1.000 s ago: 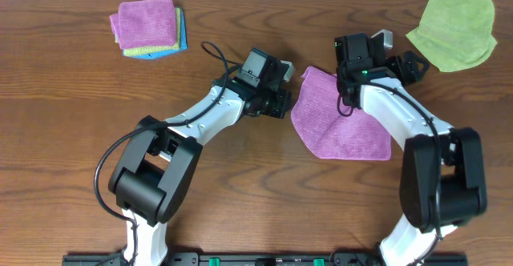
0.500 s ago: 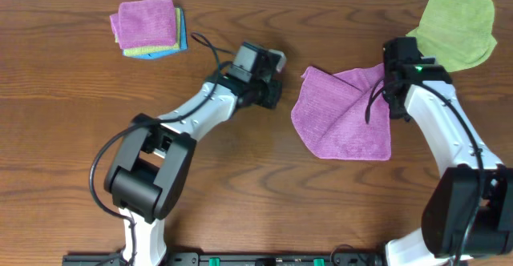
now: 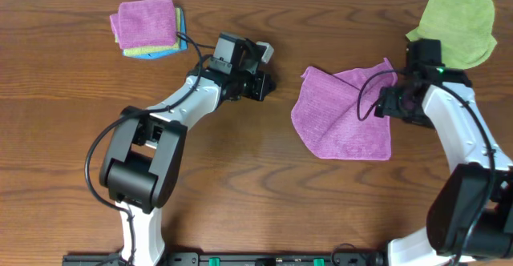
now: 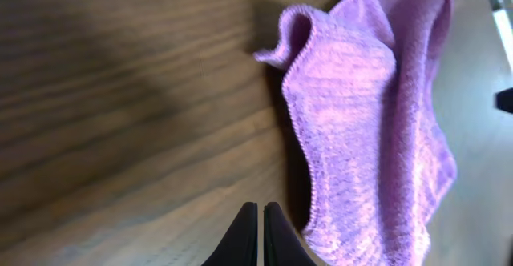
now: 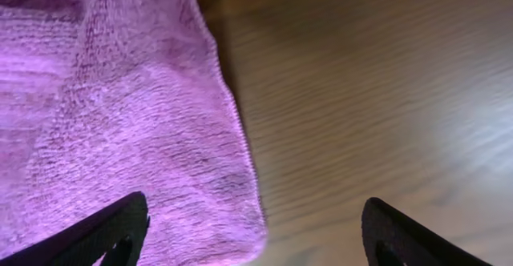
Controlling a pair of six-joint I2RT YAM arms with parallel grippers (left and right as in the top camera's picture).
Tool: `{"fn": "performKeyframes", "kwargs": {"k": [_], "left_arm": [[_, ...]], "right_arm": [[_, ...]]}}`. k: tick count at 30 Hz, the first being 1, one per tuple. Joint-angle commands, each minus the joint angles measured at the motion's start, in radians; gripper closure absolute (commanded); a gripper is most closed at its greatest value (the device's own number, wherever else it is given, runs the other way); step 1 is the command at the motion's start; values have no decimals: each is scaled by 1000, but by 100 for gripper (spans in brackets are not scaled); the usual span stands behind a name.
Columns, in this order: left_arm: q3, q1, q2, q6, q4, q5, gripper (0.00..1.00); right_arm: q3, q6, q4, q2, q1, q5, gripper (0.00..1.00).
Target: Fold the cloth
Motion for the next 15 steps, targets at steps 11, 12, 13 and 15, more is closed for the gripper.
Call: {"fn": "performKeyframes", "kwargs": {"k": [11,12,13,15], "left_arm": [[18,-45,59,-151,58,111,94],[18,-48,60,-162,60,111,94],[18,-51,60,-172,64,109,94],[18,-53,60,-186,78,111,94]], "right_arm": [[-89,-268,90,-16,-357,-607,17],[-89,-279,94,-16,-372,-635,17],[-89,-292,100,-16,-389,-669,17],[-93,-316,116,-16,-411,-738,16]]}}
